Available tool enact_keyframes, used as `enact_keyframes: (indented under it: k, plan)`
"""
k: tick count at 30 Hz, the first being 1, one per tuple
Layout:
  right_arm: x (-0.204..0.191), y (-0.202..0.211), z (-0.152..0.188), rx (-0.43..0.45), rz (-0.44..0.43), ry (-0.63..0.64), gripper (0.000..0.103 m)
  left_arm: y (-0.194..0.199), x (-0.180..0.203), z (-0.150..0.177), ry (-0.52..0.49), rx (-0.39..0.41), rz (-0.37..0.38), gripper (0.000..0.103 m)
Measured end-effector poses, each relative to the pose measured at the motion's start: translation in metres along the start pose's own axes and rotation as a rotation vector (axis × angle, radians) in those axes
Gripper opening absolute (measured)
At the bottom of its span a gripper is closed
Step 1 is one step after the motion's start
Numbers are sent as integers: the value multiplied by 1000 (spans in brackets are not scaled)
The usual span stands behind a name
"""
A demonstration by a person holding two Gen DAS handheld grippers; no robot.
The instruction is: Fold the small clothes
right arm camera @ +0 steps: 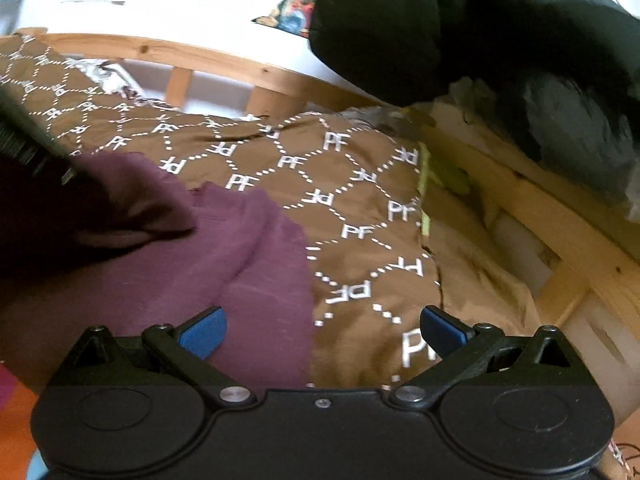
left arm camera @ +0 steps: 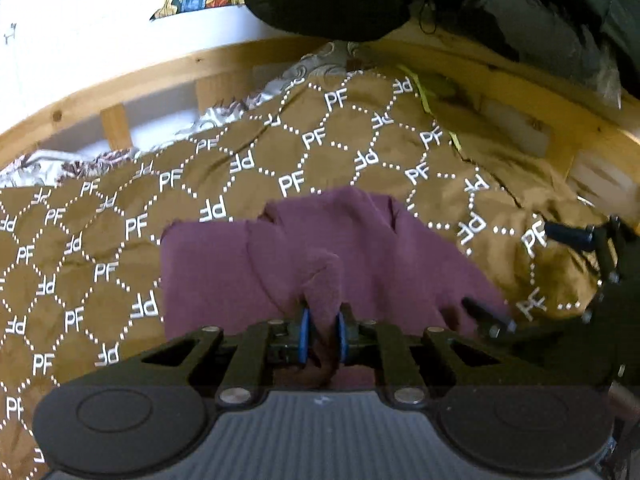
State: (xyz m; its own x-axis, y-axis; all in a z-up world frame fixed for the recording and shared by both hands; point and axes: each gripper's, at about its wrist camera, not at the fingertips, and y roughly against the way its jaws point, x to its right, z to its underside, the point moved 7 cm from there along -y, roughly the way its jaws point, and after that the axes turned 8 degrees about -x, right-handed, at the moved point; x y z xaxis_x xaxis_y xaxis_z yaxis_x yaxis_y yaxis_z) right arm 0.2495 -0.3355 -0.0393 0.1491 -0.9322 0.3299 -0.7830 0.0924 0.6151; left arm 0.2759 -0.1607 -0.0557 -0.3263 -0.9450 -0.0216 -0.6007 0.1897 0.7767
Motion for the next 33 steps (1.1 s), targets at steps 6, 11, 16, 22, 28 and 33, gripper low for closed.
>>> enact_keyframes:
  k: [6,11,16,22,28,33]
  plan:
    - [5,-5,4,-13,-1,-25,102,17,1,11,6,38,106,64]
    - [4,-3,2,4,-10,-31,102,41,4,19,-20,51,107,79]
    - [8,5,-4,54,-20,-64,102,71,-13,30,0,136,24,93]
    - [10,17,-12,125,-57,-120,102,73,-26,55,-108,157,-183,102]
    - [4,27,-24,163,-259,-254,102,43,-25,75,-188,84,-190,96]
    - [-15,19,-44,82,-531,-348,102,31,-27,83,-211,75,-184,92]
